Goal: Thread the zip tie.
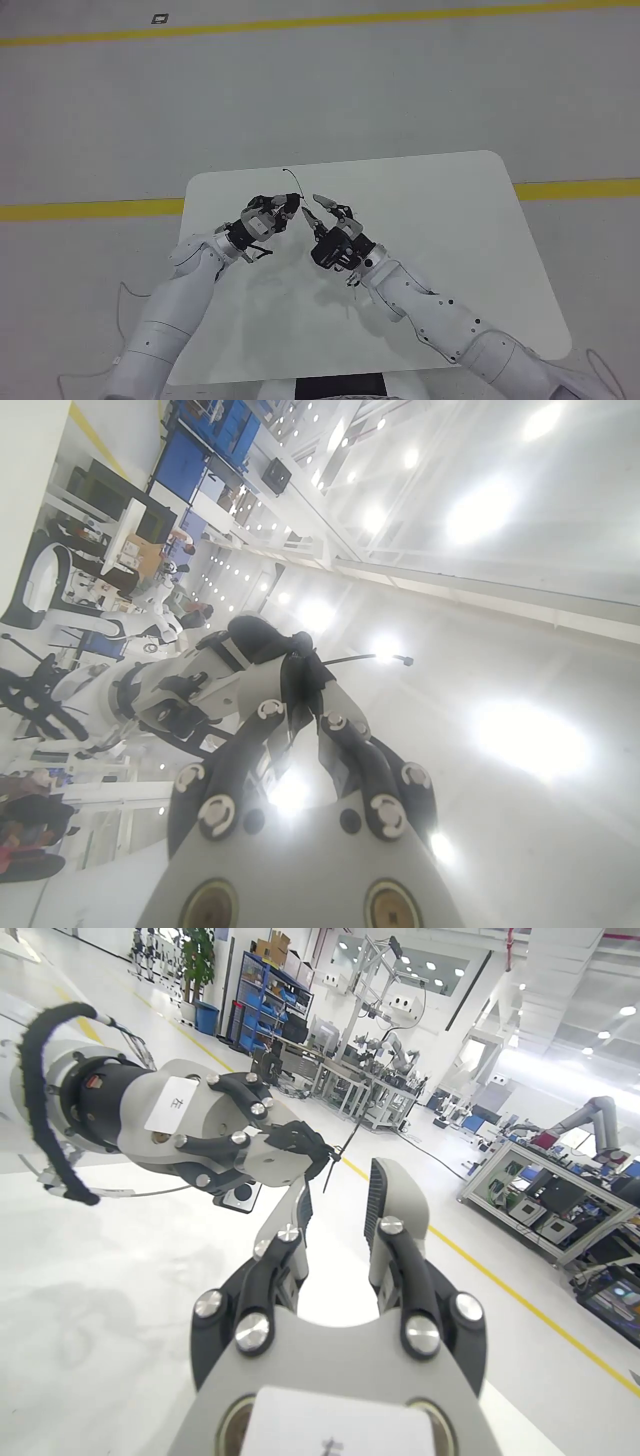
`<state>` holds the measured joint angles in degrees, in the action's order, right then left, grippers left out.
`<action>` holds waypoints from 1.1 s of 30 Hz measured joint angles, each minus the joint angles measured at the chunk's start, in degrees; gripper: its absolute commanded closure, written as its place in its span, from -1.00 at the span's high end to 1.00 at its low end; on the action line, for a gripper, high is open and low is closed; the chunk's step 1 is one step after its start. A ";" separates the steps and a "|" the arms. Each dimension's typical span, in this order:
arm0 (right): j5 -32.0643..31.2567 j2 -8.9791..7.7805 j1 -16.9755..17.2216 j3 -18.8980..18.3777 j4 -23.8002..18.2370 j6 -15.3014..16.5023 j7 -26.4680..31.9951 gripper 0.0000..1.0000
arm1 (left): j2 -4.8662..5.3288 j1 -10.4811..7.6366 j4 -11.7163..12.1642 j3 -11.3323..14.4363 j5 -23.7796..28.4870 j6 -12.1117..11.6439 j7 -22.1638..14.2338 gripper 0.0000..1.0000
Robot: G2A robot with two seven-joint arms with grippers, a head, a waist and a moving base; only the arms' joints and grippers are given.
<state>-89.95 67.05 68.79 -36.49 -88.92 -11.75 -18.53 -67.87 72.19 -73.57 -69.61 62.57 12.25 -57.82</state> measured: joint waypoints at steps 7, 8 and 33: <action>0.00 -0.28 -0.64 1.04 0.06 -0.70 -0.21 -0.72 | 0.00 0.00 0.00 0.00 0.00 0.00 0.00 -1.00; 0.00 -0.31 -0.69 1.11 0.06 -0.75 -0.21 -0.72 | 0.00 0.00 0.00 0.00 0.00 0.00 0.00 -1.00; 0.00 -0.35 -0.73 1.50 -0.13 -1.25 0.32 -1.00 | 0.00 0.00 0.00 0.00 0.00 0.00 0.00 -1.00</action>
<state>-89.95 66.70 68.07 -34.99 -89.05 -13.00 -18.22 -67.87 72.19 -73.57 -69.61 62.57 12.25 -57.82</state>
